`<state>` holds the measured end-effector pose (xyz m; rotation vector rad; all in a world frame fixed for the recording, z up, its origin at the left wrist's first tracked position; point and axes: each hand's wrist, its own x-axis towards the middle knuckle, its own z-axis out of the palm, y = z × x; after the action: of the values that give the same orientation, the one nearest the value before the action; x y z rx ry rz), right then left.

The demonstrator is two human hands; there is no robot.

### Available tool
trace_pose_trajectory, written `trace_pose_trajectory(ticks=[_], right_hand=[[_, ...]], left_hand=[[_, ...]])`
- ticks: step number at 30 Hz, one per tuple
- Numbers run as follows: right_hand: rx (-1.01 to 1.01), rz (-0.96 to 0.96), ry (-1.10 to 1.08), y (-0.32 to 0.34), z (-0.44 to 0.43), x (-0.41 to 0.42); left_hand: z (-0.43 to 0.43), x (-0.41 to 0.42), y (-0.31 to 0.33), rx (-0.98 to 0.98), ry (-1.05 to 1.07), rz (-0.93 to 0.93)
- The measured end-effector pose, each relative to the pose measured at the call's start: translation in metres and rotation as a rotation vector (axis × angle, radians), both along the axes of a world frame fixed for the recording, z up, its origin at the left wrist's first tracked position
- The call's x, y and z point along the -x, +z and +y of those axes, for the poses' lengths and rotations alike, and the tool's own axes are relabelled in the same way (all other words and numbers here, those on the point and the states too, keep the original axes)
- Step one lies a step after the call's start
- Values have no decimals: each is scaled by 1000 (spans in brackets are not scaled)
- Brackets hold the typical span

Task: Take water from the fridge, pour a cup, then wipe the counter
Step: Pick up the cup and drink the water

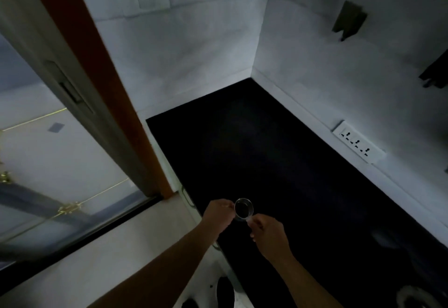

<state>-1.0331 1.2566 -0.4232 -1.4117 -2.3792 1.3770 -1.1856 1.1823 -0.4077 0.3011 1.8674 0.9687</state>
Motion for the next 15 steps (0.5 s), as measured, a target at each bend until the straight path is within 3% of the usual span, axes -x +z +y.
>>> trace_pose_trajectory(ticks=[15], right_hand=[[61, -90, 42, -43, 22, 21]], left_hand=[[24, 8, -51, 176, -82, 226]])
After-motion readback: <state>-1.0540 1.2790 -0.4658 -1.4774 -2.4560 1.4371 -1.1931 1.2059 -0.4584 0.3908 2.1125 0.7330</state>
